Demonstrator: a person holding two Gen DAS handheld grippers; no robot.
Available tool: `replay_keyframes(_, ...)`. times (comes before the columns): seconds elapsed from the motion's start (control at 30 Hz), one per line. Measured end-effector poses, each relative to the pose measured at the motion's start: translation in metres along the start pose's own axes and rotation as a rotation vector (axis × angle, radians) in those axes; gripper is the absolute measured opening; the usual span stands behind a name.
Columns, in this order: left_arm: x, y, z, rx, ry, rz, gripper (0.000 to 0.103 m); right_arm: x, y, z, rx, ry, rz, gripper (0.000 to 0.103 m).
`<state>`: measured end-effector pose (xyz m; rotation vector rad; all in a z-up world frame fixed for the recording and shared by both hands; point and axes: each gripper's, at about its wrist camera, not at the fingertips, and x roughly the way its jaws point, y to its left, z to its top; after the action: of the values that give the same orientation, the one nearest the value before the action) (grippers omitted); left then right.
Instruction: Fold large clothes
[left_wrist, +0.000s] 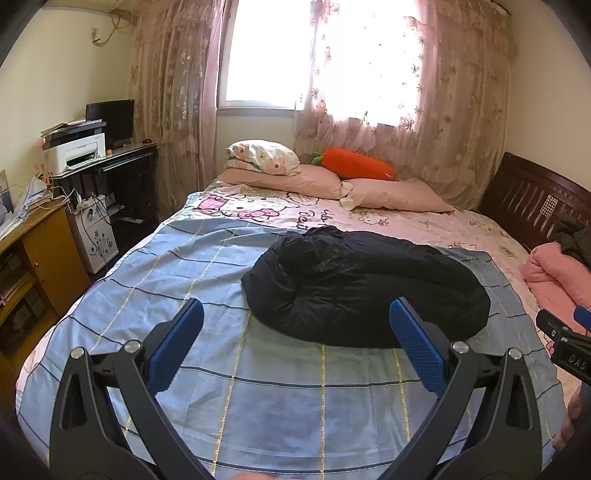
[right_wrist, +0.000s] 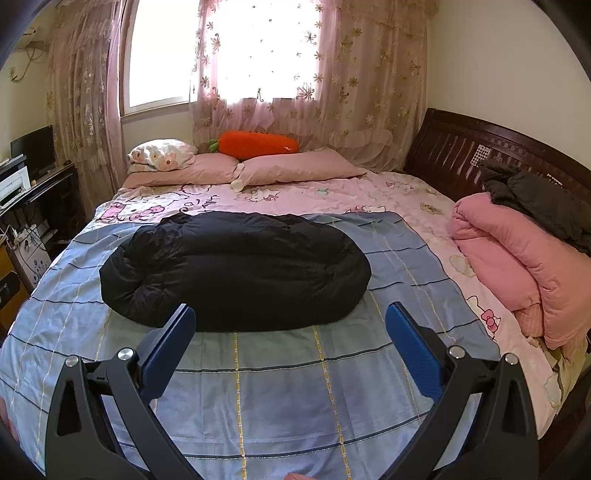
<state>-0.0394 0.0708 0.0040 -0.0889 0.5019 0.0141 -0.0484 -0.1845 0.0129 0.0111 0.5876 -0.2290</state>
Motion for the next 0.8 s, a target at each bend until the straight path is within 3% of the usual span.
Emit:
replay_keyframes(0.17, -0.0007, -0.0027, -0.0013, 0.022, -0.014, 0.028, 0.101, 0.0005, 0.0009, -0.0003, -0.003, 0.000, 0.000, 0.102)
replay_keyframes(0.8, 0.0000, -0.0091, -0.0075, 0.019, 0.001, -0.001, 0.101, 0.0003, 0.0053, 0.0004, 0.003, 0.002, 0.014, 0.102)
